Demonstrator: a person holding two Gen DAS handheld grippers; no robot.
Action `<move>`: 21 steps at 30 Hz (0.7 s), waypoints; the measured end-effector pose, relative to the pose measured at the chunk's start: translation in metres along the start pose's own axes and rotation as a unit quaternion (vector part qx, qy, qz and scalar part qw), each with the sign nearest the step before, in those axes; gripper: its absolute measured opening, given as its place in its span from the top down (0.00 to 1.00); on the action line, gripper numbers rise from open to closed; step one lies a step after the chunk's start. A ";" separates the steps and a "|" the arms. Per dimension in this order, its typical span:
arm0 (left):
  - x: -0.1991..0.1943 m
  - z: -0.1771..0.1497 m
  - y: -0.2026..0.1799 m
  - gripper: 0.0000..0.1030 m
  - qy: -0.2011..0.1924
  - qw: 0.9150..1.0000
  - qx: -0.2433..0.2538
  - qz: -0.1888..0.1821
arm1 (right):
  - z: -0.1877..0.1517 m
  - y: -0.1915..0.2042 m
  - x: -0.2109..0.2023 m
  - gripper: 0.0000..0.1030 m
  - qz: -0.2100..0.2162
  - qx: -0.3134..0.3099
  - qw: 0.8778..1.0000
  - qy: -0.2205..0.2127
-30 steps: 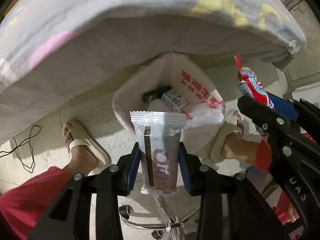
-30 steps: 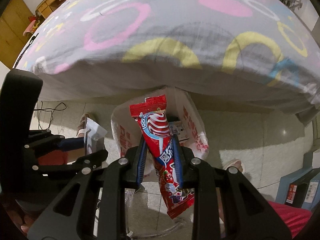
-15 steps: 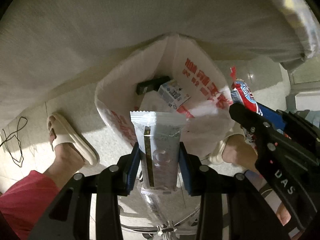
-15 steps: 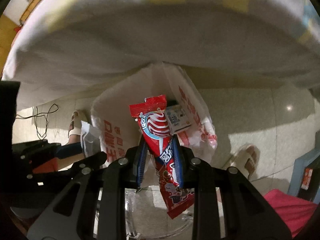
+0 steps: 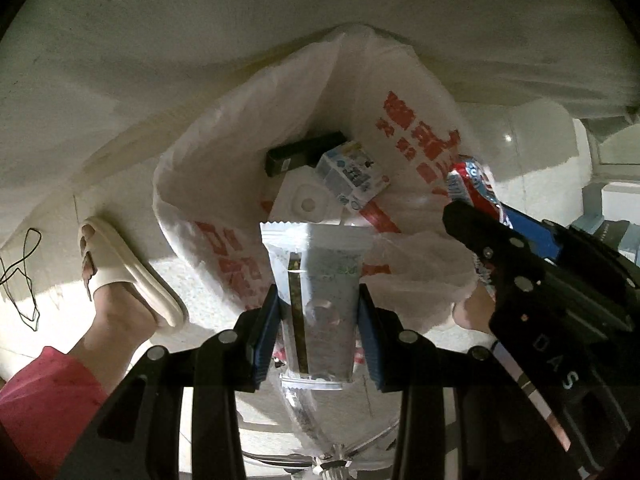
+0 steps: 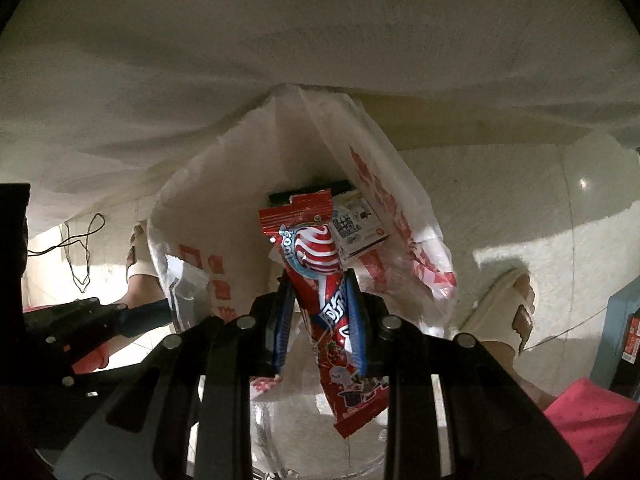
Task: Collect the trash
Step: 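Open both tools over the bag to drop the bar wrapper and candy stick, then raise both tools back over the bed toward the blue wrapper and white box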
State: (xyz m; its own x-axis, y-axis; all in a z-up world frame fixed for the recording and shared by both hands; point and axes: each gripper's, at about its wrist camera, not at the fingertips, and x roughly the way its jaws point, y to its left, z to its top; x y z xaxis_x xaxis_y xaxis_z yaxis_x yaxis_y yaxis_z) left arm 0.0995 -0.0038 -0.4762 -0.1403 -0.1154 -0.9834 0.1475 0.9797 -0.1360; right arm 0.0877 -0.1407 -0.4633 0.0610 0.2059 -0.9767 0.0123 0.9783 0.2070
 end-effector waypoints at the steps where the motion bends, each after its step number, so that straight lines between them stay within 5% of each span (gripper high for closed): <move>1: 0.002 0.002 0.001 0.64 0.003 1.000 -0.002 -0.004 | 0.001 -0.001 0.001 0.76 0.001 0.002 1.000 0.001; 9: 0.017 0.009 0.007 0.64 0.020 1.000 -0.015 -0.003 | 0.010 -0.002 0.020 0.76 0.015 0.008 1.000 0.021; 13: 0.022 0.010 0.016 0.48 0.026 0.999 -0.035 -0.005 | 0.010 -0.010 0.030 0.73 0.034 0.027 0.998 0.039; 17: 0.018 0.010 0.020 0.30 0.014 0.999 -0.042 0.003 | 0.011 -0.018 0.027 0.46 0.025 0.037 0.998 0.032; 21: 0.007 0.004 0.022 0.22 -0.003 0.999 -0.041 0.019 | 0.008 -0.025 0.013 0.36 0.004 0.028 0.999 0.021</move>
State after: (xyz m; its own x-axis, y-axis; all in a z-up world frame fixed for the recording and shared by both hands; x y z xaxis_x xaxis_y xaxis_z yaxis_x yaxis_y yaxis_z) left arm 0.1060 0.0163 -0.4865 -0.1312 -0.0790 -0.9882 0.0718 0.9934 -0.0890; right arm 0.0961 -0.1623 -0.4802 0.0186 0.2160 -0.9762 0.0676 0.9739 0.2168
